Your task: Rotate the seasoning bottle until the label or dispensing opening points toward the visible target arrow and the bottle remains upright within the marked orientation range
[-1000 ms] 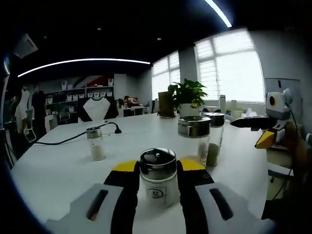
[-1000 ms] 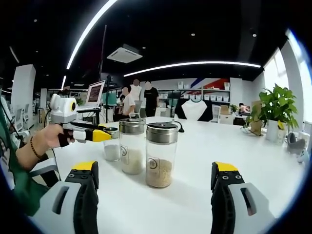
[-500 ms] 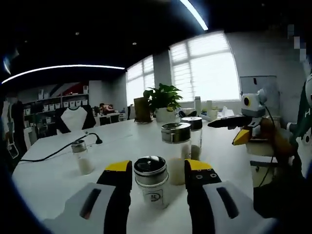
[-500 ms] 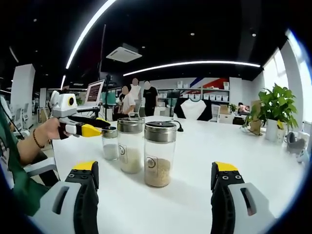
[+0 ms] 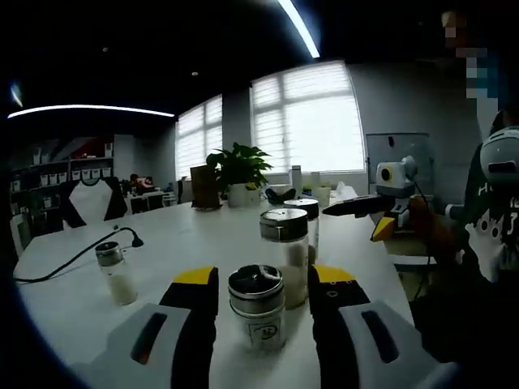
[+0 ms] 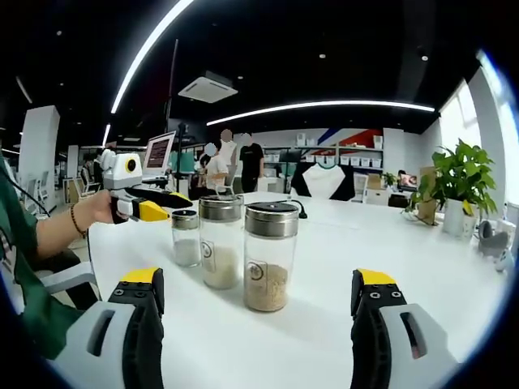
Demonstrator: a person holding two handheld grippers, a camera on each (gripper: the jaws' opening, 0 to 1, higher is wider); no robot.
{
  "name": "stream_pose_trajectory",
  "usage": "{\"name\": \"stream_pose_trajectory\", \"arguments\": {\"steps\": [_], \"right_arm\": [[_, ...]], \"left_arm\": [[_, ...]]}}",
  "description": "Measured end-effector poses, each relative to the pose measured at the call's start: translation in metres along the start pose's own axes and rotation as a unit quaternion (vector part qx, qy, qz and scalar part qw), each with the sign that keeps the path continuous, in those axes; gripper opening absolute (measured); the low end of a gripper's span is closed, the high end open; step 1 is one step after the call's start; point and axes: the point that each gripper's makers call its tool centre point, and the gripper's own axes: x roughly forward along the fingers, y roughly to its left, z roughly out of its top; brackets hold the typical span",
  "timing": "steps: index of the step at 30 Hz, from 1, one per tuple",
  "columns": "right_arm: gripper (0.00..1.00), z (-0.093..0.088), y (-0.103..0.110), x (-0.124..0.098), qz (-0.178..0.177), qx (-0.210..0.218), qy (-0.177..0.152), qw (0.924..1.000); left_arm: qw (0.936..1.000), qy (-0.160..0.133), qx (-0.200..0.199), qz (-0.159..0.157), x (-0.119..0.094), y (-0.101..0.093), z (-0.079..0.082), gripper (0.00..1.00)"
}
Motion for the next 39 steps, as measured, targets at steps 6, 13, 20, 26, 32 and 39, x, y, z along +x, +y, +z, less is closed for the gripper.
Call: {"name": "stream_pose_trajectory", "arguments": {"steps": [6,13,20,26,32,39], "right_arm": [[0.98,0.001,0.001,0.0,0.001,0.0,0.0,1.0],[0.98,0.004,-0.002,-0.001,-0.001,0.003,-0.004,1.0],[0.98,0.003,-0.002,-0.001,-0.002,0.002,-0.003,1.0],[0.98,0.003,-0.002,-0.001,-0.003,0.002,-0.003,1.0],[0.98,0.002,-0.001,0.0,-0.002,0.002,-0.001,1.0],[0.98,0.002,0.0,0.0,-0.002,0.003,-0.002,1.0]], "left_arm": [[0.9993,0.011,-0.017,-0.03,0.001,0.008,-0.006,0.47],[0.9952,0.029,-0.005,-0.093,0.003,-0.004,-0.013,0.47],[0.9945,0.015,-0.009,-0.103,0.01,0.002,-0.012,0.47],[0.9934,0.014,-0.013,-0.113,0.013,0.0,-0.015,0.43],[0.9927,0.005,-0.018,-0.119,0.015,-0.001,-0.013,0.33],[0.993,0.006,-0.014,-0.117,0.014,-0.003,-0.013,0.32]]}}
